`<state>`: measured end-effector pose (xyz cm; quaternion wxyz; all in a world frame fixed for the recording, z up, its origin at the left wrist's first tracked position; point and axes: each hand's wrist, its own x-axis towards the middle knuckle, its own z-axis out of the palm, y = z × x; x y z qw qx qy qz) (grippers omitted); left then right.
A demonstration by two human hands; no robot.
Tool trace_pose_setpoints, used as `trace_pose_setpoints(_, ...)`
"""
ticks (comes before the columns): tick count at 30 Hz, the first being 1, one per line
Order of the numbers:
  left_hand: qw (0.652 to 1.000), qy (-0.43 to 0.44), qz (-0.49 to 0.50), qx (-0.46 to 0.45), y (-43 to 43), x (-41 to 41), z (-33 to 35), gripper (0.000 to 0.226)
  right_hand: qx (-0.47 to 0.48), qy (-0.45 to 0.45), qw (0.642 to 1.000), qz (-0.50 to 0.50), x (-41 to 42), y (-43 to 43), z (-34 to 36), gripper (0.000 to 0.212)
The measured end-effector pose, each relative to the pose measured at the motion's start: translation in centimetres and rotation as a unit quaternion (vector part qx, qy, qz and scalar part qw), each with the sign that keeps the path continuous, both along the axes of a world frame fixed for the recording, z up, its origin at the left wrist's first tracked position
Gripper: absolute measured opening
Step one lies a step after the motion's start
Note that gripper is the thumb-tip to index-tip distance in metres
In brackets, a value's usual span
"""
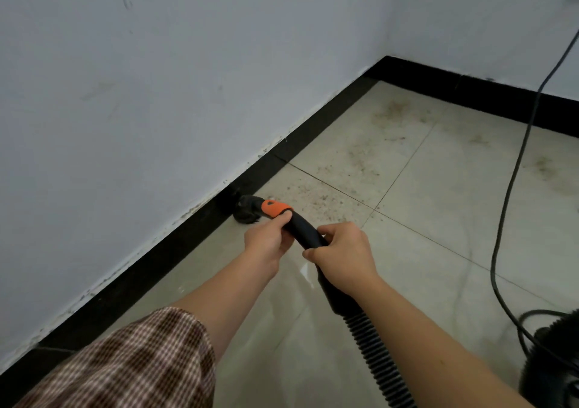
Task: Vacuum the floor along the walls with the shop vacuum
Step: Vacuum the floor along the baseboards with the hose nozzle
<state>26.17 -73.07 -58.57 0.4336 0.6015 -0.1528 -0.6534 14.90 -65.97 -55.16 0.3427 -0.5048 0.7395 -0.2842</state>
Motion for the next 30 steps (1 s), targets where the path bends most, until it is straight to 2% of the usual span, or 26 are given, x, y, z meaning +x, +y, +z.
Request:
trace_pose_setpoints(14, 0.997, 0.08, 0.001, -0.013, -1.4, -1.3, 0.7, 0.034, -0.013, 0.021, 0.998, -0.049, 0.6, -1.3, 0.5, 0.004)
trace_pose_setpoints(22, 0.994, 0.106, -0.006, -0.006, -2.0, -1.7, 0.5, 0.029, -0.021, 0.039, 0.997, -0.061, 0.7, -1.6, 0.6, 0.008)
trace_pose_setpoints(30, 0.994, 0.112, -0.006, 0.004, -1.1, -2.9, 0.7, 0.014, -0.002, 0.039, 0.997, -0.067, -0.8, -0.9, 1.4, 0.006)
